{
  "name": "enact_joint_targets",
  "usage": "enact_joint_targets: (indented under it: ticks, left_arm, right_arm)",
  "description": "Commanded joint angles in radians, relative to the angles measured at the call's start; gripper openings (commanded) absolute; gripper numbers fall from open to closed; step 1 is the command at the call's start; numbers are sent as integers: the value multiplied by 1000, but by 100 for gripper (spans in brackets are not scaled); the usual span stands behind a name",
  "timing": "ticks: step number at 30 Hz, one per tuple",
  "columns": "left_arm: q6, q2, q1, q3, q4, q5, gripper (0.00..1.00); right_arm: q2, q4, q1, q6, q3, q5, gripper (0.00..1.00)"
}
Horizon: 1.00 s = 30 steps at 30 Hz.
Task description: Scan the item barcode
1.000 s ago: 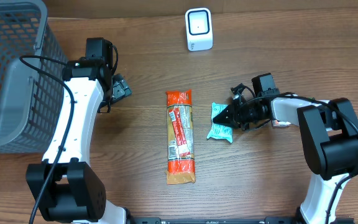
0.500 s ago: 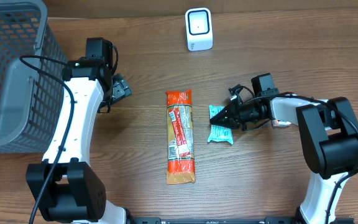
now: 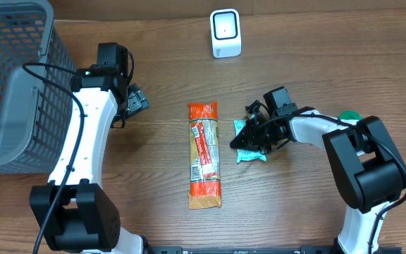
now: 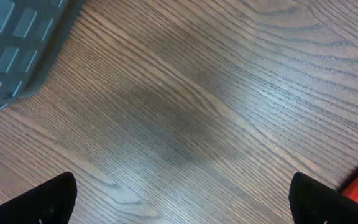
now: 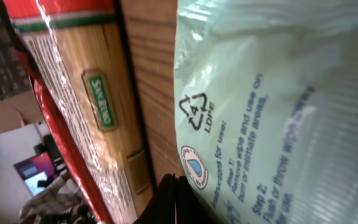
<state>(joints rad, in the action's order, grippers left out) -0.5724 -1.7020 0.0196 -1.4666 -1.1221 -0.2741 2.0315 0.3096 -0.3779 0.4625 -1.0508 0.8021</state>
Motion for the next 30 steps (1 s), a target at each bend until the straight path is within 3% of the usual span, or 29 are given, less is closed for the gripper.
enact_joint_targets:
  ticks: [1,7,15,20,30]
  left_arm:
    - [11,19,-7,-14,1,-14,100]
    - [11,19,-7,-14,1,-14,100]
    - [11,19,-7,-14,1,-14,100]
    - [11,19,-7,-14,1,-14,100]
    - [11,19,-7,-14,1,-14,100]
  right_arm:
    - [2,-11,4,45,18,-101,4]
    - [-9,-24,2,29,12,23,4]
    - [-175,-24,62,-25,-31,233,5]
    - [-204,39,135,-26,-30,222,8]
    - [-201,116,164,-21,18,-19,8]
